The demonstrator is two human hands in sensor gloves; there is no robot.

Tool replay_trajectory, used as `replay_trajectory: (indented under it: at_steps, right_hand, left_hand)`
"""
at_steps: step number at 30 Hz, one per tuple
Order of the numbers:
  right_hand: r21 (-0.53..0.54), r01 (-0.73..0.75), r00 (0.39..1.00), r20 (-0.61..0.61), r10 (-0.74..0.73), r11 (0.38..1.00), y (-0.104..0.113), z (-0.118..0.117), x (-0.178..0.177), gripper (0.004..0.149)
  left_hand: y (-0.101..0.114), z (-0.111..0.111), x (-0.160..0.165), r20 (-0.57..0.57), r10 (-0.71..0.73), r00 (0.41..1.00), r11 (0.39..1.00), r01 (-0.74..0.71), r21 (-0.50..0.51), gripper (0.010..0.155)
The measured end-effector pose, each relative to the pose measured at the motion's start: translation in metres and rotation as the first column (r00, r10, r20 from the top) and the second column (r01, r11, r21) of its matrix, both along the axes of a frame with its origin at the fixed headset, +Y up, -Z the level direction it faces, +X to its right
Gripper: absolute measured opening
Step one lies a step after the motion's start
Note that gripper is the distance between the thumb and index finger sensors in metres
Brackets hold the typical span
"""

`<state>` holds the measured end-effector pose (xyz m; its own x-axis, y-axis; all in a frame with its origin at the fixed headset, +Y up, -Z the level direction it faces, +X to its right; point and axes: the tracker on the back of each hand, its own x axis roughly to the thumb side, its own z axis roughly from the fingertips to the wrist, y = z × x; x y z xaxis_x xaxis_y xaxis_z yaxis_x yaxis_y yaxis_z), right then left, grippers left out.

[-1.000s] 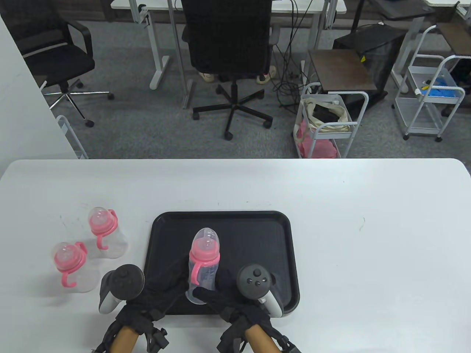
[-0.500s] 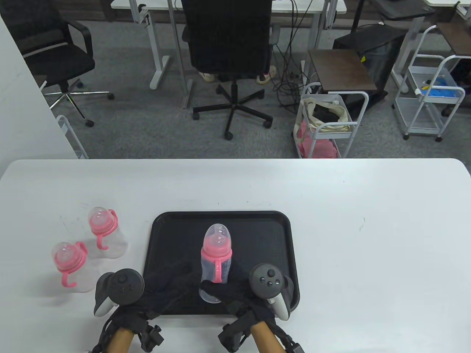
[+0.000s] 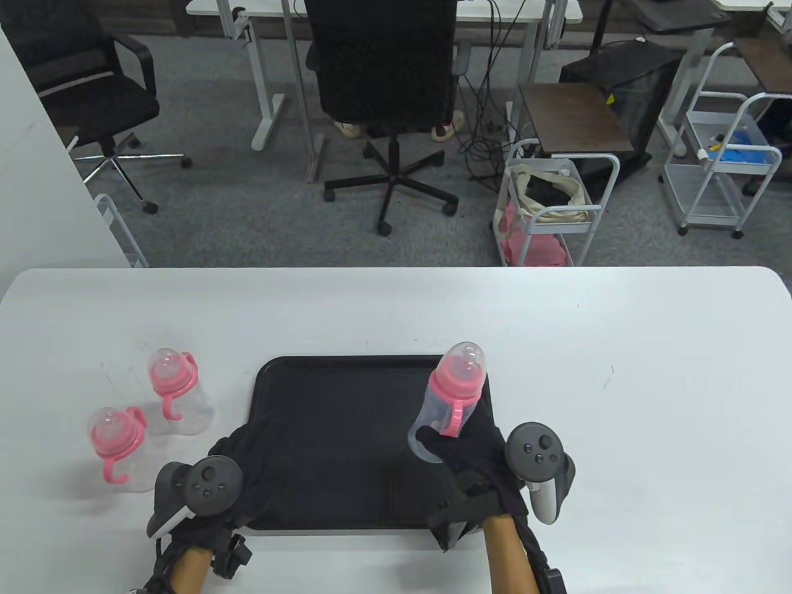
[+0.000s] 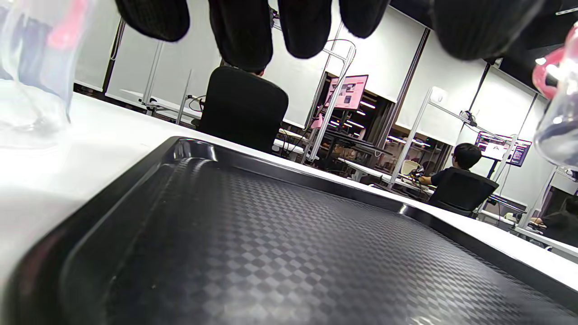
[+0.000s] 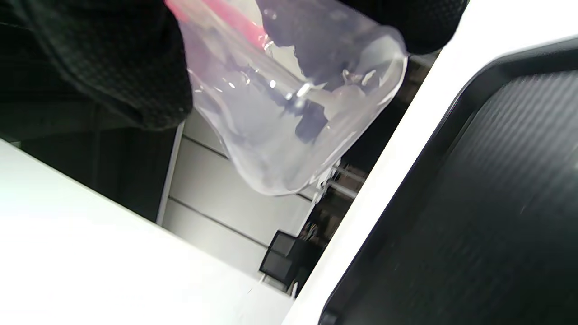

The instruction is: Assemble baby bottles from components

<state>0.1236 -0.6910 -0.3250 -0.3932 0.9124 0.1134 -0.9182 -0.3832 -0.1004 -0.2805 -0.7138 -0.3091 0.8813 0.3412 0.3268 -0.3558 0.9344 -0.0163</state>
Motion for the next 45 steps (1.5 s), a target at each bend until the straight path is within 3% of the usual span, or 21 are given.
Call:
replay_trajectory:
  at_steps: [6, 11, 15, 22, 29, 38, 45]
  right_hand:
    - [-0.052, -0.089, 0.984, 0.150, 0.096, 0.995, -0.003, -0.012, 0.044, 0.099]
    - [-0.120, -0.200, 0.931, 0.285, 0.227, 0.972, -0.017, -0.021, 0.074, 0.099]
    - [-0.192, -0.237, 0.902, 0.320, 0.289, 0.952, -0.031, -0.032, 0.093, 0.099]
    - [-0.298, -0.265, 0.864, 0.349, 0.363, 0.917, -0.057, -0.050, 0.113, 0.098]
    - [-0.350, -0.285, 0.863, 0.313, 0.397, 0.893, -0.071, -0.063, 0.120, 0.098]
    - [-0.362, -0.242, 0.894, 0.278, 0.352, 0.900, -0.078, -0.065, 0.128, 0.098]
    - [-0.386, -0.262, 0.877, 0.288, 0.386, 0.884, -0.070, -0.056, 0.128, 0.098]
  left_hand:
    - [-0.001, -0.001, -0.002, -0.017, -0.018, 1.000, 1.000, 0.018, -0.001, 0.078]
    - [-0.003, -0.003, -0.002, -0.038, -0.060, 0.998, 0.998, 0.059, -0.015, 0.078]
    - [-0.006, -0.006, -0.003, -0.048, -0.094, 0.994, 0.995, 0.093, -0.024, 0.079]
    - [-0.008, -0.011, -0.004, -0.057, -0.120, 0.991, 0.992, 0.118, -0.037, 0.080]
    - [-0.006, -0.011, -0.004, -0.056, -0.134, 0.989, 0.990, 0.131, -0.041, 0.080]
    - [-0.006, -0.011, -0.005, -0.056, -0.129, 0.990, 0.991, 0.127, -0.043, 0.080]
    - [-0.007, -0.011, -0.006, -0.057, -0.119, 0.991, 0.992, 0.117, -0.042, 0.080]
